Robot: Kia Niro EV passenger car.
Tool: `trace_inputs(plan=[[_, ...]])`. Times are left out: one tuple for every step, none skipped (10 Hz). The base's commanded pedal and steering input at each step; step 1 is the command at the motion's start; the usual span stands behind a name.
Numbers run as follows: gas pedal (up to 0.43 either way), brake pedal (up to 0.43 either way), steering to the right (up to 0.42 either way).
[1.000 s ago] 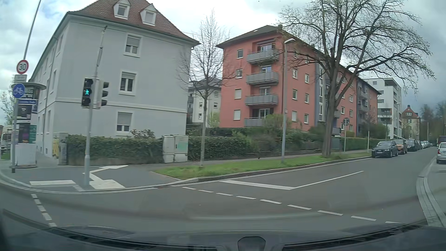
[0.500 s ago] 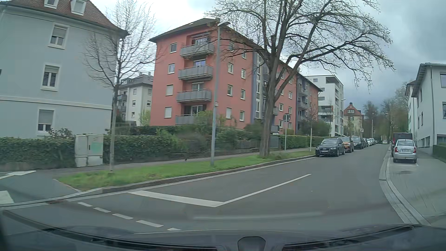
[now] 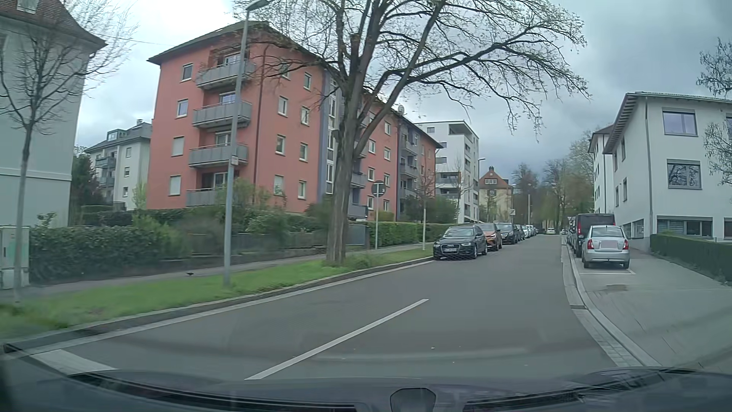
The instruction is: Follow the waypoints while adhering to traffic rules and regulations
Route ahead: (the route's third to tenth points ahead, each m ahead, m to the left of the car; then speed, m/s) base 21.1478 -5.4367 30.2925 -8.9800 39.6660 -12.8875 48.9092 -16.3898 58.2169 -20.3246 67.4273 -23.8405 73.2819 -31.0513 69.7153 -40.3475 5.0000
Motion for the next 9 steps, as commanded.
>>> trace_inputs(plan=[[0.209, 0.000, 0.278], [0.209, 0.000, 0.259], [0.209, 0.000, 0.240], [0.220, 0.000, 0.229], [0.220, 0.000, 0.214], [0.220, 0.000, 0.200], [0.220, 0.000, 0.187], [0.220, 0.000, 0.170], [0.220, 0.000, 0.156]])
